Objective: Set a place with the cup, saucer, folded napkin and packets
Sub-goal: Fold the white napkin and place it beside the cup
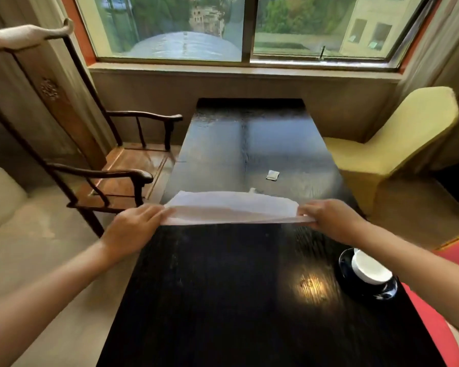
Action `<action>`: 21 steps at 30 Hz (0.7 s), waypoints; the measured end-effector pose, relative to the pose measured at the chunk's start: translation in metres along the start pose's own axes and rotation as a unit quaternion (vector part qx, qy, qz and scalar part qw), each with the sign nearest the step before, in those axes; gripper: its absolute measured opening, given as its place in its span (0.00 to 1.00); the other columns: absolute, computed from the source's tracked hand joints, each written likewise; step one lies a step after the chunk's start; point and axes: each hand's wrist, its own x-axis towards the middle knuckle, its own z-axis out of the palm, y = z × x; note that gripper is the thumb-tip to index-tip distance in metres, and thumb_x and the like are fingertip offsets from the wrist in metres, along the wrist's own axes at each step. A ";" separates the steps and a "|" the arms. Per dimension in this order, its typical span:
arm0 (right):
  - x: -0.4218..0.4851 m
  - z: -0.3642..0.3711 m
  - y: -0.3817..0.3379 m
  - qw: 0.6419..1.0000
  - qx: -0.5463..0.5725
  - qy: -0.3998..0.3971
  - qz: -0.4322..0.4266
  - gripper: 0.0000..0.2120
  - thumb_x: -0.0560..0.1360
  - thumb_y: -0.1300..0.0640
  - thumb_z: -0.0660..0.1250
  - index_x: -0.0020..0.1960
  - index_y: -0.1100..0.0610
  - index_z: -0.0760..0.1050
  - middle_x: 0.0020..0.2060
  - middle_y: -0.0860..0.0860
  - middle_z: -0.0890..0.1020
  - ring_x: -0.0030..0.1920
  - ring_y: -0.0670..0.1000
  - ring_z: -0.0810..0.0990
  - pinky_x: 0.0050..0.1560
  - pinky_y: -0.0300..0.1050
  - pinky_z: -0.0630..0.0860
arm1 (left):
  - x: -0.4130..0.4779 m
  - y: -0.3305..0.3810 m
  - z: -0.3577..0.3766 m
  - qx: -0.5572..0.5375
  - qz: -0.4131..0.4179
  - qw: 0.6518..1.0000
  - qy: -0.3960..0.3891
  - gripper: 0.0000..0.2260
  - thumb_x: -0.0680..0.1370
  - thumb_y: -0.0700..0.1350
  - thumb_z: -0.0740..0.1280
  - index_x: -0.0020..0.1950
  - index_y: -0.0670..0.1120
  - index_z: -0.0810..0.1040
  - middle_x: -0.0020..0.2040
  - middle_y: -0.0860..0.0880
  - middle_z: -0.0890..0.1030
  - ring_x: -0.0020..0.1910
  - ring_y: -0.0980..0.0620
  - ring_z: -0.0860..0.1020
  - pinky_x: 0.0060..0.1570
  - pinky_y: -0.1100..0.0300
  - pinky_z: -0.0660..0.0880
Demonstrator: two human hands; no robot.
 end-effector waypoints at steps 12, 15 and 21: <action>-0.114 0.182 -0.056 0.977 0.060 -0.202 0.040 0.05 0.75 0.56 0.66 0.49 0.54 0.77 0.47 0.48 0.79 0.42 0.45 0.79 0.39 0.33 0.68 | -0.158 0.131 0.059 -0.201 -0.115 0.920 -0.315 0.25 0.64 0.35 0.75 0.58 0.54 0.80 0.55 0.57 0.82 0.54 0.58 0.80 0.54 0.67 0.75; -0.126 0.192 -0.055 0.959 0.151 -0.222 0.089 0.07 0.76 0.51 0.63 0.51 0.50 0.77 0.48 0.44 0.78 0.46 0.42 0.77 0.45 0.30 0.69 | -0.175 0.133 0.068 -0.259 -0.154 0.872 -0.385 0.17 0.77 0.41 0.59 0.62 0.57 0.74 0.58 0.57 0.78 0.58 0.58 0.76 0.58 0.65 0.71; -0.118 0.171 -0.025 0.885 0.292 -0.326 0.159 0.07 0.72 0.50 0.68 0.35 0.48 0.77 0.35 0.48 0.80 0.39 0.45 0.79 0.42 0.39 0.75 | -0.164 0.110 0.073 -0.388 -0.281 0.770 -0.421 0.12 0.78 0.43 0.62 0.59 0.55 0.78 0.56 0.57 0.80 0.56 0.63 0.76 0.56 0.70 0.71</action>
